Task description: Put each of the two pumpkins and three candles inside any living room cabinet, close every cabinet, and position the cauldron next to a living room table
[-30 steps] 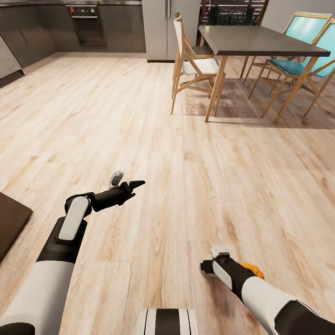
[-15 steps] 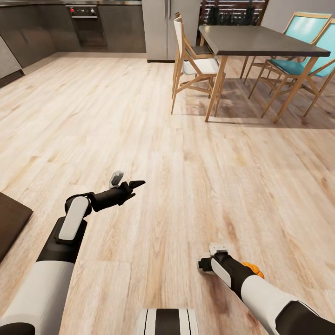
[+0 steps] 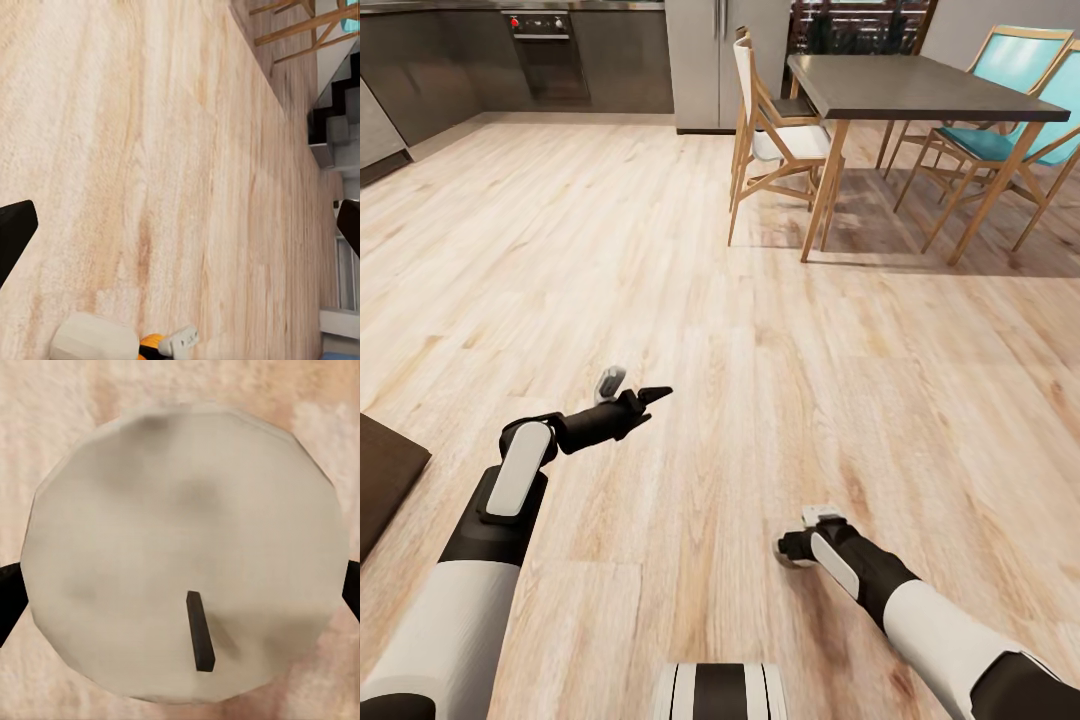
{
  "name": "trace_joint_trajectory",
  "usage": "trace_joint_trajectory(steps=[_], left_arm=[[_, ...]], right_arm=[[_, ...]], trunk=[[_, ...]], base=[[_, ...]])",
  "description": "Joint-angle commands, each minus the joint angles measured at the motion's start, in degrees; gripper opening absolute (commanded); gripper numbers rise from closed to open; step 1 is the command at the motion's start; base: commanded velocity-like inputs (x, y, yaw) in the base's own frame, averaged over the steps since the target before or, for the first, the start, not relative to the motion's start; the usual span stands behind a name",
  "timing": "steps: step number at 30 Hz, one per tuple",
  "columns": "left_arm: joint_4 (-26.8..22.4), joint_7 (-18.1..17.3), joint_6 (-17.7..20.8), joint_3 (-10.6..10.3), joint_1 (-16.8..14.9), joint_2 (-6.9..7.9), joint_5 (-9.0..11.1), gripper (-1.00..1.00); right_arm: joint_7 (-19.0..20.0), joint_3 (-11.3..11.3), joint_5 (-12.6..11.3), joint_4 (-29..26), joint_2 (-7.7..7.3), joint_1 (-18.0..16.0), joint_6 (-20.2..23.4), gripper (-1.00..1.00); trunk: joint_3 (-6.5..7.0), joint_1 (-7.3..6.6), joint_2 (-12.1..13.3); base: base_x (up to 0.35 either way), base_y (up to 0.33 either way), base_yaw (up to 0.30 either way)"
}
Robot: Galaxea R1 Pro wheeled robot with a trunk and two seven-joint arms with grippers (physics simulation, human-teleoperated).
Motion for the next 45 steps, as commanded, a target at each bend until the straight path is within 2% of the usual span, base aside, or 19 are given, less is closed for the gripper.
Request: trace_joint_trajectory(steps=[1,5,6,11,15,20,27,45], left_arm=[[-0.09,0.0,-0.01,-0.06,0.0,-0.03,-0.03,1.0],[-0.38,-0.11,-0.18,-2.19,0.01,-0.5,-0.07,1.0],[-0.42,-0.11,-0.3,-3.04,-0.01,-0.62,-0.13,1.0],[-0.02,-0.16,-0.4,-3.09,-0.01,-0.64,-0.11,1.0],[0.12,-0.16,-0.41,-3.09,-0.01,-0.68,-0.05,1.0],[-0.44,0.17,-0.31,-3.12,-0.01,-0.44,-0.25,1.0],[-0.52,0.1,-0.24,-3.09,-0.01,-0.35,-0.17,1.0],[-0.57,0.09,-0.23,-2.98,-0.01,-0.3,0.01,1.0]], right_arm=[[0.01,-0.01,-0.02,-0.18,-0.02,0.01,0.08,-1.0],[0.0,-0.05,-0.04,-1.14,-0.08,0.01,1.21,-1.0],[0.0,-0.2,-0.05,-3.54,-0.31,0.01,5.06,-1.0],[0.0,-0.58,-0.13,-4.22,-0.51,0.01,5.78,-1.0],[0.0,-0.58,-0.13,-4.23,-0.51,0.01,5.8,-1.0],[0.0,-2.65,-0.09,-4.23,-0.51,0.01,5.8,-1.0],[0.0,-3.21,-0.05,-4.23,-0.51,0.01,5.8,-1.0],[0.0,-3.22,-0.05,-4.23,-0.42,0.01,5.62,-1.0]], trunk=[[0.0,0.0,0.0],[0.0,0.0,0.0],[0.0,0.0,0.0],[0.0,0.0,0.0],[0.88,-0.1,0.05],[1.99,-0.23,0.12],[3.54,-0.41,0.21],[7.53,-0.88,0.46]], base=[[0.0,0.0,0.0],[0.0,0.0,0.0],[0.0,0.0,0.0],[0.0,0.0,0.0],[0.0,0.0,0.0],[0.0,0.0,0.0],[0.0,0.0,0.028],[0.0,0.0,0.265]])
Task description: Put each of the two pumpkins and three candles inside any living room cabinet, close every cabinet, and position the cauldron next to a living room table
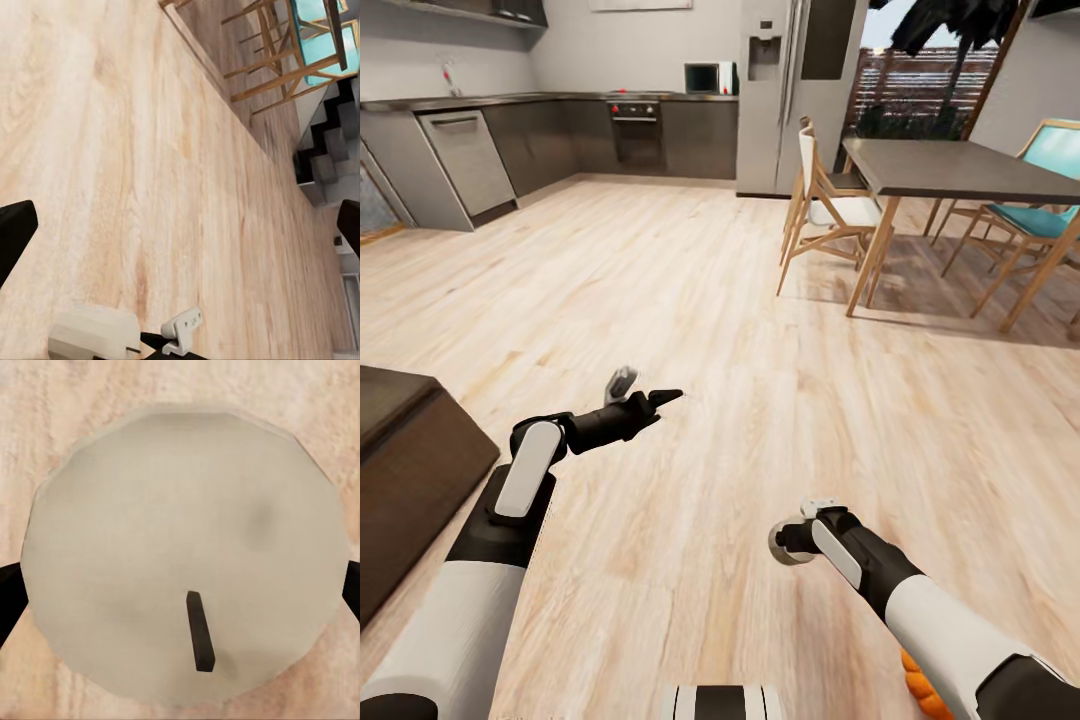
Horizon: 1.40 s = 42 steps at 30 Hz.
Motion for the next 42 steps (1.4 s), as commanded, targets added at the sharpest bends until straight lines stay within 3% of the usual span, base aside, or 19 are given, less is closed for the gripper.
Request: trace_joint_trajectory(steps=[1,15,27,42], left_arm=[[0.04,0.0,0.0,0.1,0.0,0.04,-0.04,1.0],[-0.02,0.0,0.02,0.09,0.0,0.05,0.05,1.0],[-0.03,0.0,0.08,0.07,0.0,0.05,0.05,1.0],[-0.03,0.0,0.05,0.07,0.0,0.05,0.05,1.0]], right_arm=[[0.01,0.02,-0.04,0.01,0.0,0.0,-0.02,-1.0],[0.01,0.09,-0.03,0.08,0.31,0.0,0.16,-1.0],[0.01,0.17,-0.03,0.2,0.41,0.0,0.02,-1.0],[-0.05,0.27,0.31,0.27,0.48,0.0,-0.09,-1.0]], trunk=[[0.23,-0.02,0.02],[3.1,-0.38,0.2],[5.13,-2.98,4.94],[7.51,-6.27,10.95]], base=[[0.0,0.0,0.286],[0.0,0.0,0.218],[0.0,0.0,0.015],[0.0,0.0,0.258]])
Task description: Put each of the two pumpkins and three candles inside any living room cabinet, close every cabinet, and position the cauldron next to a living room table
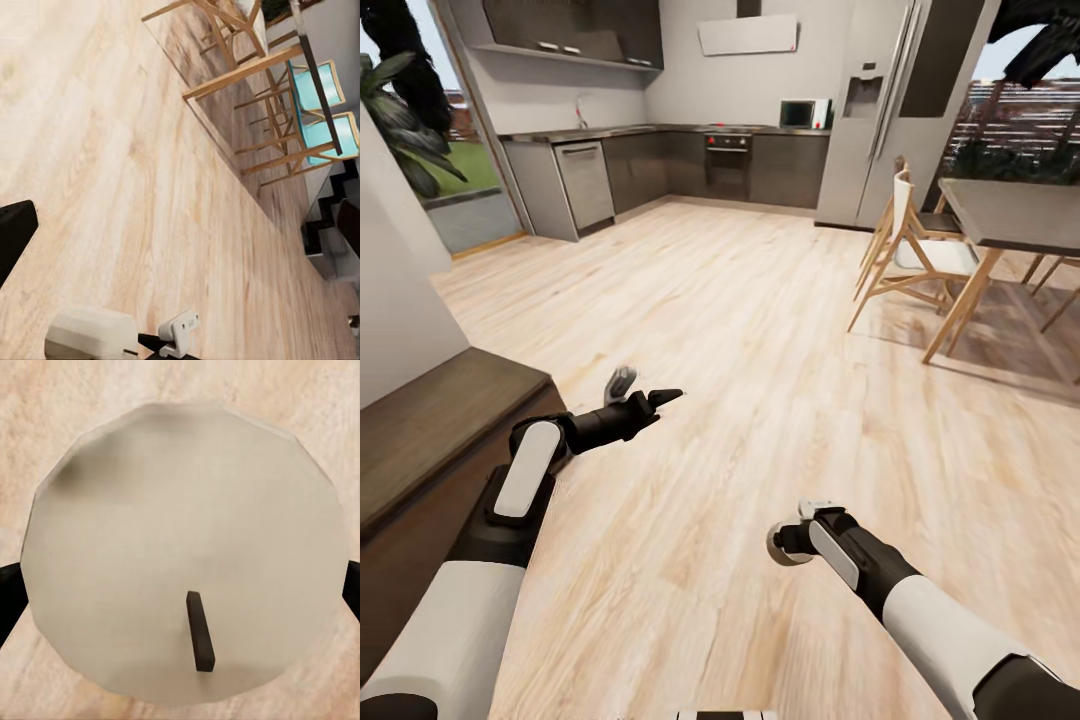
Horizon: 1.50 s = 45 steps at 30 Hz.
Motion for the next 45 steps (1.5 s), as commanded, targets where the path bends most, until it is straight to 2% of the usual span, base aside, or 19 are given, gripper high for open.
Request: trace_joint_trajectory(steps=[1,30,45], left_arm=[[0.0,0.0,0.0,0.0,0.0,0.0,-0.04,1.0],[0.01,-0.07,-0.05,0.07,0.0,0.0,0.05,1.0],[-0.07,-0.17,-0.05,0.0,0.0,0.0,0.05,1.0]], right_arm=[[0.03,0.0,-0.04,0.0,0.0,0.0,0.0,-1.0],[0.0,0.0,-0.04,0.54,0.07,0.0,-0.18,-1.0],[0.03,0.0,-0.04,0.53,0.05,0.0,-0.27,-1.0]], trunk=[[0.18,-0.22,0.42],[5.39,-6.59,12.05],[6.04,-6.59,12.05]], base=[[0.0,0.0,0.286],[0.0,0.0,0.288],[0.0,0.0,0.26]])
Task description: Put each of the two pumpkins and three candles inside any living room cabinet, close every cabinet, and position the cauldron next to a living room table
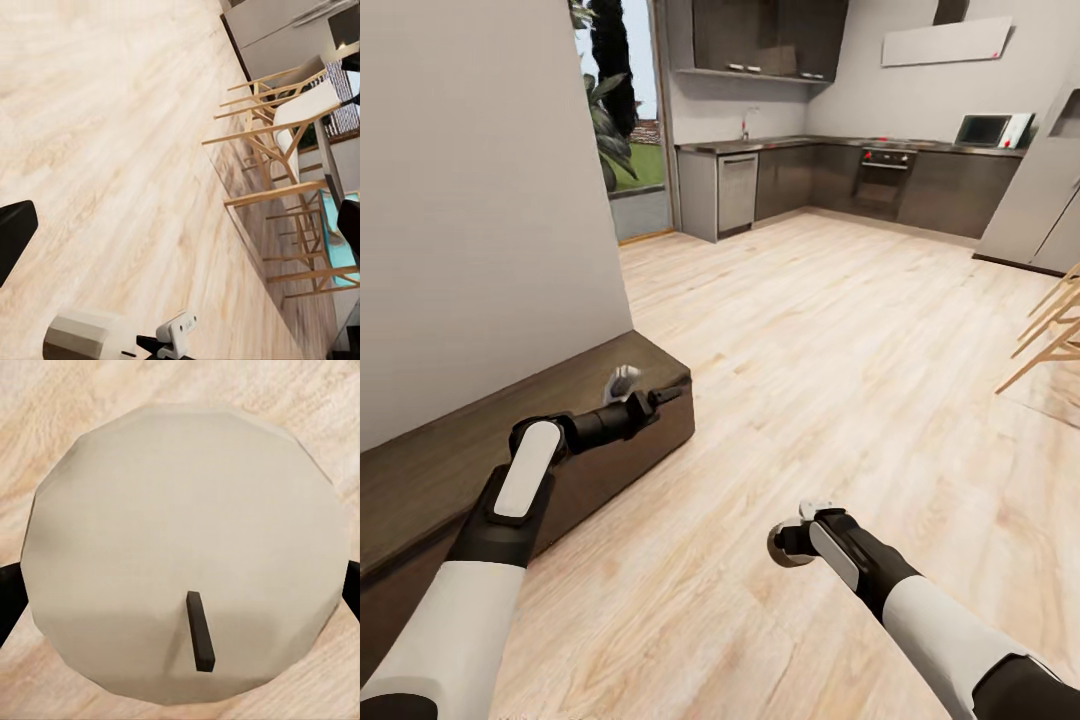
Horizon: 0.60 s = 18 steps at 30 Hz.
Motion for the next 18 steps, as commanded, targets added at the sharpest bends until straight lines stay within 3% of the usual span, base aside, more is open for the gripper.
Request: trace_joint_trajectory(steps=[1,18], left_arm=[[0.0,0.0,0.0,0.0,0.0,0.0,-0.02,1.0],[0.04,0.0,0.0,0.0,0.0,-0.02,-0.02,1.0]], right_arm=[[0.03,0.0,0.01,0.0,0.0,0.0,0.0,-1.0],[-0.01,0.0,0.01,0.07,0.07,0.0,-0.08,-1.0]], trunk=[[0.07,0.0,0.0],[1.45,0.0,0.0]], base=[[0.0,0.0,0.211],[0.0,0.0,0.141]])
